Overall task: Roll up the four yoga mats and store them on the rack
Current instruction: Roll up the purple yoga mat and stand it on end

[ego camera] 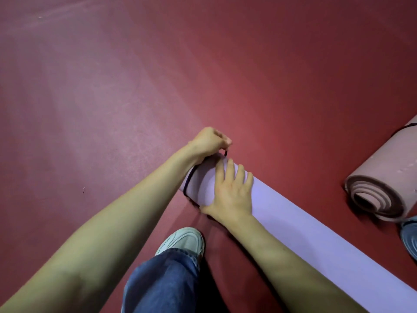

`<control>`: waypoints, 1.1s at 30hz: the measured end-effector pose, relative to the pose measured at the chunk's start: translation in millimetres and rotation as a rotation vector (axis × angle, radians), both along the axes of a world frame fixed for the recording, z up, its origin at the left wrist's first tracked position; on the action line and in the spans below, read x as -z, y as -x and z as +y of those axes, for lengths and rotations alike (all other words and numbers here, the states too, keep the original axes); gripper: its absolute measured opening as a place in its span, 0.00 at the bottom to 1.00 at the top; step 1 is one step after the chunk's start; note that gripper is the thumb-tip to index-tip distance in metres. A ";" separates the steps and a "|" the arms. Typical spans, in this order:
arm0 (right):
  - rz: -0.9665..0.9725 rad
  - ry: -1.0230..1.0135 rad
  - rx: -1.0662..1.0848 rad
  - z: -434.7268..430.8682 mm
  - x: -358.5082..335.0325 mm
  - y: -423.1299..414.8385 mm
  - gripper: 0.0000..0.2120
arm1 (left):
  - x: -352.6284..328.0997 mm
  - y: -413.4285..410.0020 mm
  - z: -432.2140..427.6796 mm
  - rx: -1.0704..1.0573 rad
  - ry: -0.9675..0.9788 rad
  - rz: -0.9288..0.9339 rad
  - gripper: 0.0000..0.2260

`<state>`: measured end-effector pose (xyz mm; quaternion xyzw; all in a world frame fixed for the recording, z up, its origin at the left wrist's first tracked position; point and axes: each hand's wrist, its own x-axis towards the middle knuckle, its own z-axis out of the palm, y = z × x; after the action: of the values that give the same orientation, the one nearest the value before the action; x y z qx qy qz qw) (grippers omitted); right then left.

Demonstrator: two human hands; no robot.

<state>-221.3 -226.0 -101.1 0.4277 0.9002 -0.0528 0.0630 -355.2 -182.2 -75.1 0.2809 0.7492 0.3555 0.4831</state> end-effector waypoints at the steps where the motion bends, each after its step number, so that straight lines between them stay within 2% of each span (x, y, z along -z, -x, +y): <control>1: 0.025 -0.009 -0.005 0.3 1.8 -0.5 0.61 | -5.2 -4.7 7.7 0.054 0.025 -0.010 0.06; 3: 0.059 -0.011 -0.018 3.8 4.2 -2.2 0.59 | -13.2 -11.8 13.3 0.083 0.025 0.119 0.05; 5: 0.080 0.020 -0.038 13.6 6.1 -4.7 0.57 | -19.7 -18.4 -5.1 0.020 -0.030 0.276 0.04; 9: 0.234 0.194 -0.105 47.5 -3.2 -11.5 0.50 | -15.3 -31.7 -71.8 0.021 -0.293 0.299 0.02; 12: 0.389 0.418 -0.018 80.0 -12.2 -14.5 0.44 | -4.2 -29.5 -96.1 0.023 -0.334 0.338 0.04; 16: 0.604 0.486 0.005 93.2 -6.6 -15.5 0.26 | 4.9 -21.9 -99.7 -0.030 -0.296 0.307 0.06; 19: 0.641 0.397 0.030 92.3 -2.9 -13.8 0.09 | 9.6 -23.0 -95.3 -0.140 -0.296 0.197 0.08; 20: 0.642 0.372 0.034 93.1 -2.8 -12.5 0.07 | 9.0 -24.7 -92.9 -0.173 -0.302 0.185 0.08; 22: 0.610 0.349 0.072 92.7 -5.0 -9.2 0.07 | 9.8 -26.6 -87.3 -0.234 -0.337 0.244 0.08; 25: 0.559 0.331 0.243 82.2 -8.7 2.4 0.17 | 17.2 -20.6 -80.0 -0.313 -0.307 0.326 0.13; 28: 0.336 0.241 0.351 68.7 -13.3 19.9 0.24 | 23.9 -9.9 -75.6 -0.398 -0.197 0.115 0.18; 30: 0.242 0.238 0.377 68.1 -18.1 27.9 0.23 | 24.9 -8.8 -73.0 -0.356 -0.174 0.108 0.18; 33: 0.189 0.269 0.383 75.4 -24.9 33.4 0.17 | 23.3 -15.1 -64.9 -0.303 -0.171 0.200 0.19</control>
<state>-254.7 -150.6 -76.2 0.5712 0.7896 -0.2231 0.0237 -340.1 -247.1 -98.4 0.2387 0.7943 0.4568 0.3218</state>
